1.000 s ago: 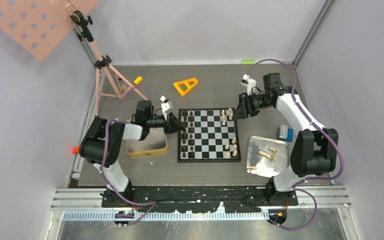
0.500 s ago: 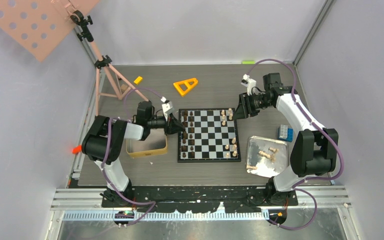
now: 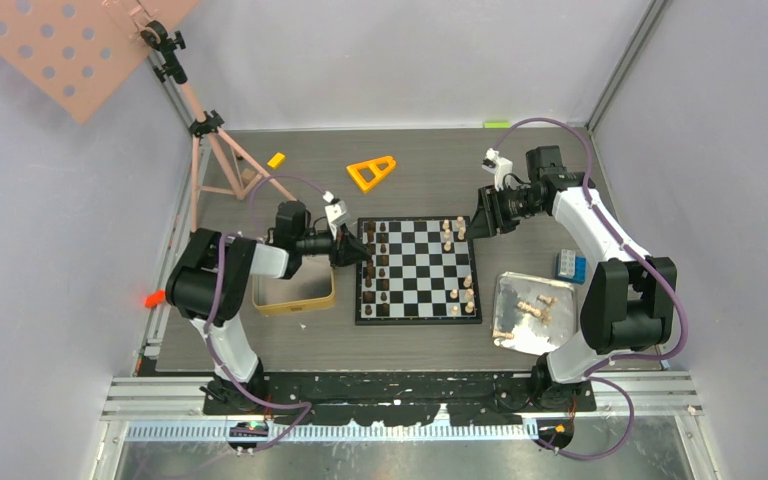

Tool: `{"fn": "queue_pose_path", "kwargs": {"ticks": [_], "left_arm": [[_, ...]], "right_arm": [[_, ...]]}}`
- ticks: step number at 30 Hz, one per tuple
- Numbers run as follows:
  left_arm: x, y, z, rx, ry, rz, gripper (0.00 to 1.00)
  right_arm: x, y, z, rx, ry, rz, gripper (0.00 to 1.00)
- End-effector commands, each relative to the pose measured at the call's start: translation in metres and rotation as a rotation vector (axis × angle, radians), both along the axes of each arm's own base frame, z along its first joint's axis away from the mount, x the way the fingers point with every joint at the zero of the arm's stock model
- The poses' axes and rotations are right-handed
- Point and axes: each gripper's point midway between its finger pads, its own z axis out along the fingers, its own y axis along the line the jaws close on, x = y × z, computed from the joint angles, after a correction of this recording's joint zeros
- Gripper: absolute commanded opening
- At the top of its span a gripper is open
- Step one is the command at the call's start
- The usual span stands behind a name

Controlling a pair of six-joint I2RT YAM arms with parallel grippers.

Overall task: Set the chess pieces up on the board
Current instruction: Place the chess piece on the chessboard.

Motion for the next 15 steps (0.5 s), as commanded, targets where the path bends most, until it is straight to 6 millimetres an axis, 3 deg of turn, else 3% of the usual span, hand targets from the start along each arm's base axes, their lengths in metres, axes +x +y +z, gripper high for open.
{"fn": "queue_pose_path", "kwargs": {"ticks": [1, 15], "left_arm": [[0.0148, -0.0045, 0.0126, -0.016, -0.053, 0.011, 0.04], [0.0095, -0.0062, 0.0081, 0.007, -0.062, -0.010, 0.07]], "right_arm": [[0.0011, 0.0020, 0.0036, 0.010, -0.028, 0.021, 0.46], [0.0006, 0.0014, 0.0031, 0.006, -0.029, 0.023, 0.46]]}}
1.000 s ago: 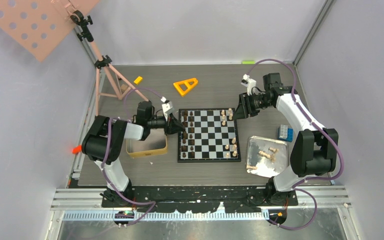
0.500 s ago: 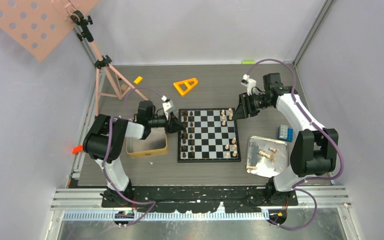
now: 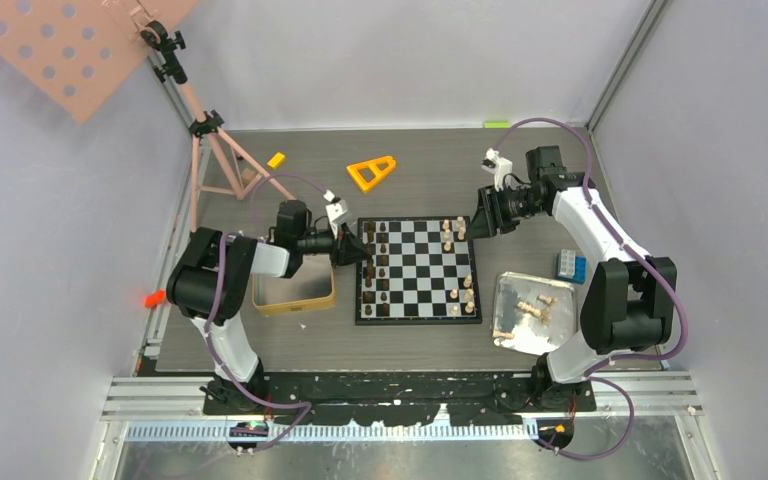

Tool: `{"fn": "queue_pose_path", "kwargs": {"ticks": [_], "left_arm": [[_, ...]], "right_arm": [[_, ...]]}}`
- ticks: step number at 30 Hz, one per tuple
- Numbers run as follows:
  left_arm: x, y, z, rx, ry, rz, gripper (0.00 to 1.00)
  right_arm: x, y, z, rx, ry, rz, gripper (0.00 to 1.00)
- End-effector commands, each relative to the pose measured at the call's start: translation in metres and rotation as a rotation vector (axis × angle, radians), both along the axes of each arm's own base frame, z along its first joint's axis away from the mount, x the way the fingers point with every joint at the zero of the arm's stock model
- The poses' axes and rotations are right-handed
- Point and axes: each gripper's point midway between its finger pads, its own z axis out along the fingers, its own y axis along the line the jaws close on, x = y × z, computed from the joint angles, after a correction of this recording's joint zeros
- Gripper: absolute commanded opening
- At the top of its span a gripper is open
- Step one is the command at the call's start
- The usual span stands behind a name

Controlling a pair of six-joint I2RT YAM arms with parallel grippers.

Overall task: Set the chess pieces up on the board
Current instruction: Place the chess piece on the chessboard.

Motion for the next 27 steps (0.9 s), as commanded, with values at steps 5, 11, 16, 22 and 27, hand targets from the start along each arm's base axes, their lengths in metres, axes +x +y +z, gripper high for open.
{"fn": "queue_pose_path", "kwargs": {"ticks": [5, 11, 16, 22, 27], "left_arm": [[0.0058, -0.0048, 0.0092, 0.015, -0.084, -0.017, 0.10], [0.0057, -0.0023, 0.0078, 0.035, -0.092, -0.008, 0.11], [0.0061, -0.0011, 0.0070, 0.045, -0.092, -0.001, 0.11], [0.0067, -0.0008, 0.0074, 0.045, -0.093, 0.004, 0.11], [0.0080, -0.0005, 0.0076, 0.046, -0.093, 0.013, 0.12]], "right_arm": [[0.0007, 0.0017, 0.0035, 0.008, -0.028, 0.021, 0.46], [0.0005, 0.0019, 0.0027, 0.009, -0.024, 0.023, 0.46], [0.0004, 0.0025, 0.0016, 0.012, -0.015, 0.027, 0.46], [-0.0003, 0.0027, 0.0025, 0.014, -0.018, 0.028, 0.46], [0.0000, 0.0027, 0.0020, 0.015, -0.014, 0.028, 0.46]]}}
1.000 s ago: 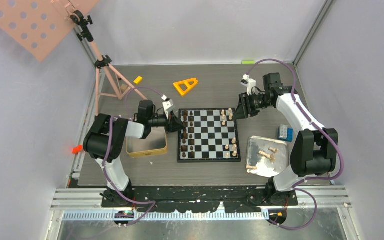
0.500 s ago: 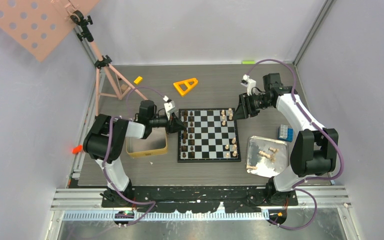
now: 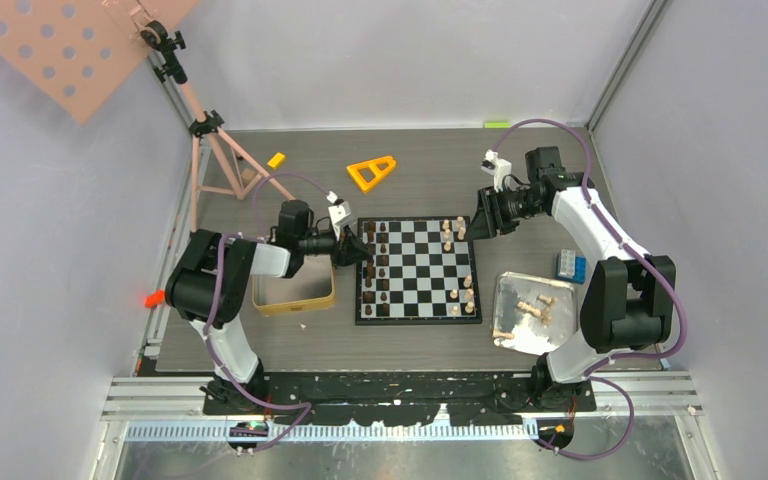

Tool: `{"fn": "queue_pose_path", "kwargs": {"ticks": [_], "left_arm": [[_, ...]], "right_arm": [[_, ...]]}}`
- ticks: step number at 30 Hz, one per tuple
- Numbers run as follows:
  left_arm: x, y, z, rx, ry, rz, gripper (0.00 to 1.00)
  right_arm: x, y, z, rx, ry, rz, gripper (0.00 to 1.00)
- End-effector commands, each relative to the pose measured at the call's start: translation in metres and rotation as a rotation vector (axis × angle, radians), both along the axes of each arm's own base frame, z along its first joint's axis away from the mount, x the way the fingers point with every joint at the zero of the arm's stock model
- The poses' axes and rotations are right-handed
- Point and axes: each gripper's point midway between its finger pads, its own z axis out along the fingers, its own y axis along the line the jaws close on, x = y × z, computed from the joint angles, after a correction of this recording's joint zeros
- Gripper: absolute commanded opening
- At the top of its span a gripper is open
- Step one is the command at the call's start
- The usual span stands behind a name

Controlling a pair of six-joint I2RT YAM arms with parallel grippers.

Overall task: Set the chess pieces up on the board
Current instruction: Place the chess piece on the chessboard.

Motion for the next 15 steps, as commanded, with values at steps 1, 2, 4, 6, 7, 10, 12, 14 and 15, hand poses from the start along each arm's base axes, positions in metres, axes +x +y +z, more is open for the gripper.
{"fn": "queue_pose_path", "kwargs": {"ticks": [1, 2, 4, 6, 7, 10, 12, 14, 15], "left_arm": [[0.0078, 0.0001, 0.0088, 0.011, -0.049, 0.018, 0.13], [0.0077, 0.0002, 0.0085, 0.011, -0.049, 0.018, 0.14], [0.0073, 0.0001, 0.0087, 0.010, -0.050, 0.017, 0.17], [0.0072, 0.0002, 0.0087, 0.010, -0.053, 0.017, 0.20], [0.0068, 0.0002, 0.0088, 0.009, -0.054, 0.016, 0.21], [0.0044, 0.0006, 0.0093, 0.007, -0.061, 0.012, 0.24], [0.0039, 0.0007, 0.0100, 0.005, -0.066, 0.012, 0.26], [0.0036, 0.0009, 0.0103, 0.005, -0.069, 0.011, 0.28], [0.0033, 0.0010, 0.0107, 0.005, -0.071, 0.011, 0.29]], "right_arm": [[0.0013, 0.0028, 0.0045, 0.017, -0.019, 0.019, 0.46], [0.0014, 0.0029, 0.0046, 0.017, -0.020, 0.020, 0.46], [0.0012, 0.0029, 0.0046, 0.017, -0.019, 0.020, 0.46], [0.0011, 0.0029, 0.0047, 0.017, -0.020, 0.020, 0.46], [0.0009, 0.0029, 0.0046, 0.016, -0.019, 0.020, 0.46], [0.0010, 0.0027, 0.0045, 0.015, -0.019, 0.019, 0.46], [0.0009, 0.0027, 0.0044, 0.015, -0.019, 0.019, 0.46], [0.0009, 0.0027, 0.0045, 0.015, -0.019, 0.019, 0.46], [0.0010, 0.0027, 0.0045, 0.015, -0.020, 0.019, 0.46]]}}
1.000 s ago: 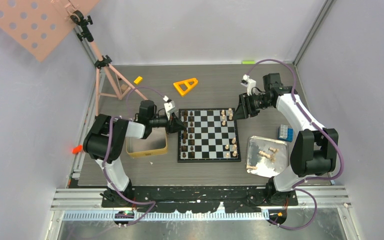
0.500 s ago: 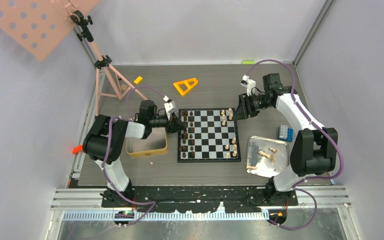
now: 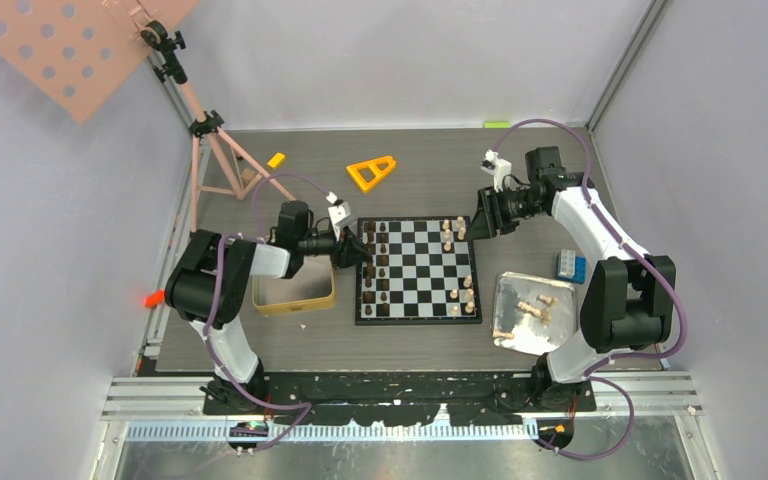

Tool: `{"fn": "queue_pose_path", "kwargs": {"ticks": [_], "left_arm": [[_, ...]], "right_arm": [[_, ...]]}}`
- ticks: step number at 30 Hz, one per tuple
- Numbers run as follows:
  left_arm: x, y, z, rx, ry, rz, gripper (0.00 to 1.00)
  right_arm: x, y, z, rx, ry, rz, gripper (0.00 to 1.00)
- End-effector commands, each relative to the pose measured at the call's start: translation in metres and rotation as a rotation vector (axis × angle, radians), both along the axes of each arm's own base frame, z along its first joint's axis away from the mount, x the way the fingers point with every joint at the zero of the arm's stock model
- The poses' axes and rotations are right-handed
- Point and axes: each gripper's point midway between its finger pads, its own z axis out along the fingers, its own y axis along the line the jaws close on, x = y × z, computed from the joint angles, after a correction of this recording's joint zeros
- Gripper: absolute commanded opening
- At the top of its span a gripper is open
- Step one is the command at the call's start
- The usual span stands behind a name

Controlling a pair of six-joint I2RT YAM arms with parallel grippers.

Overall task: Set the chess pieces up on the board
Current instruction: Place the chess piece on the chessboard.

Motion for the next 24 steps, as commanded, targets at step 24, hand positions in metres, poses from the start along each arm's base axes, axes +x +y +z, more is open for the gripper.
{"fn": "queue_pose_path", "kwargs": {"ticks": [24], "left_arm": [[-0.009, 0.006, 0.026, -0.039, -0.102, -0.029, 0.38]], "right_arm": [[0.002, 0.002, 0.005, 0.011, -0.021, 0.013, 0.46]]}}
